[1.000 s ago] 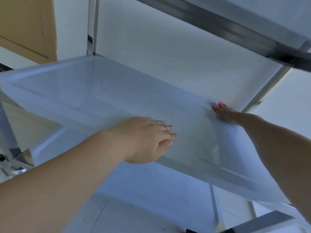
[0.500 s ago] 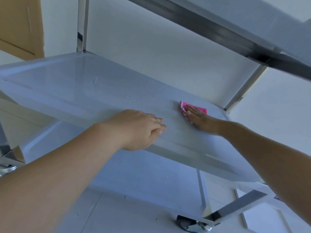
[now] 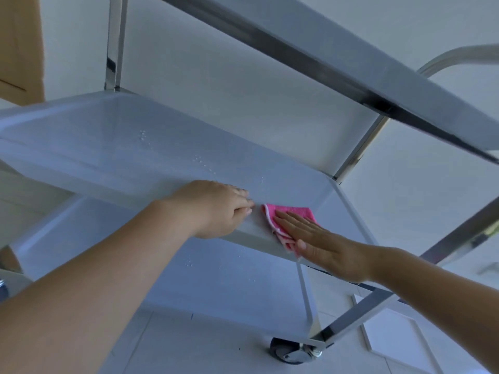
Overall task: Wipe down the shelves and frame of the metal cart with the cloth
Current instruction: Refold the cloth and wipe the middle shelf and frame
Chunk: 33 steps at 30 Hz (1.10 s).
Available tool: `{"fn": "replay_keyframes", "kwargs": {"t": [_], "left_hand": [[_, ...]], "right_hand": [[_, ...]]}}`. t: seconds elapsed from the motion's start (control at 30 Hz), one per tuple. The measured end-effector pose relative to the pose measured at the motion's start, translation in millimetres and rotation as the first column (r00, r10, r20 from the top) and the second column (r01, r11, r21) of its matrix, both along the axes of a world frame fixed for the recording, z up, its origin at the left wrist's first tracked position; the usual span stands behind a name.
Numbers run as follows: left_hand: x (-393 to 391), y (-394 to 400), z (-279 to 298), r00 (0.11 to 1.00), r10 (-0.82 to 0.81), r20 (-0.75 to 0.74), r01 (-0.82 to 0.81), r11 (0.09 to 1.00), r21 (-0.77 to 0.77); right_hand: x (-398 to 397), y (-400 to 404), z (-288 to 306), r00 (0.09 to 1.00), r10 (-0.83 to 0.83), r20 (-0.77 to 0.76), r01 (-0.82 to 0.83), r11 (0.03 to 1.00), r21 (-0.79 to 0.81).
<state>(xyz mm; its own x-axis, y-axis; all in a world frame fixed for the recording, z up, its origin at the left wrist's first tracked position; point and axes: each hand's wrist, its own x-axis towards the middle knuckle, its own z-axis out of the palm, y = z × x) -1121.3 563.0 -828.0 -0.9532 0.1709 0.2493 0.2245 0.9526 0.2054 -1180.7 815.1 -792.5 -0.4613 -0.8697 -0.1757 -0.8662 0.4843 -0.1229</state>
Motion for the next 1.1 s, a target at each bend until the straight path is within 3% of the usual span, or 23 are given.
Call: {"fn": "replay_keyframes", "kwargs": {"t": [0.2,0.37,0.5,0.63,1.1], "left_hand": [[24.0,-35.4,16.3,0.971,0.115,-0.211,-0.135,0.988,-0.08],[46.5,-66.2,4.2,0.956,0.267,-0.123,-0.274,0.961,-0.043],[43.5,-67.6,-4.1,0.962,0.239,-0.132,-0.242,0.97,-0.005],[43.5,-68.5,-4.4,0.964,0.227,-0.139,-0.231,0.973,-0.015],[44.1,-69.8,-4.6,0.966,0.247,-0.072,-0.248,0.969,-0.011]], "right_hand": [[7.3,-1.4,4.8,0.999,-0.033,-0.042,0.034,0.999,0.032],[16.9,-4.2,9.5,0.998,-0.06,-0.004,0.06,0.994,0.095],[3.0,-14.8,8.3,0.997,-0.077,0.022,0.076,0.996,0.056],[-28.8,-44.7,6.2,0.997,-0.049,-0.057,0.054,0.995,0.085],[-180.1,-93.0,-2.5,0.936,-0.29,-0.201,0.317,0.941,0.12]]}}
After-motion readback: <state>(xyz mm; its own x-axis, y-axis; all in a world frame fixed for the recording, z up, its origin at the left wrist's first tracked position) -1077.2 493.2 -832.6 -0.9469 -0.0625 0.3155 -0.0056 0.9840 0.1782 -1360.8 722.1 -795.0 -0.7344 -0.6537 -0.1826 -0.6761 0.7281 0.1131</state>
